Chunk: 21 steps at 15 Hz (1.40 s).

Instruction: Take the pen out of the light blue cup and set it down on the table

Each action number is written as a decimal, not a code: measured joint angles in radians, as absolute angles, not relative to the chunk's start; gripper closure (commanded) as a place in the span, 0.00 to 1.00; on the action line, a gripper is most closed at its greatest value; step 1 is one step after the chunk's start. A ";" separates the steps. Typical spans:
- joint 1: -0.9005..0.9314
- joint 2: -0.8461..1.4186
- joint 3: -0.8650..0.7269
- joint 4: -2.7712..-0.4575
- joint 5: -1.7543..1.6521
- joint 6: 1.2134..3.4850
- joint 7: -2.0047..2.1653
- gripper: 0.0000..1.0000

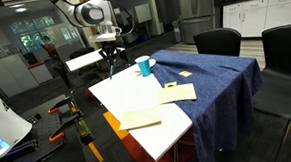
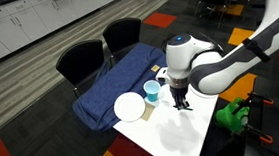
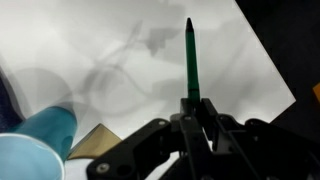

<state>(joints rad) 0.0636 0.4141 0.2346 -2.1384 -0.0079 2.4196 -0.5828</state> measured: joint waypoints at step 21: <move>0.078 0.701 0.233 -1.945 -0.100 2.429 -0.558 0.60</move>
<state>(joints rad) 0.0784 0.7013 0.2332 -1.9449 -0.1001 2.4286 -0.5576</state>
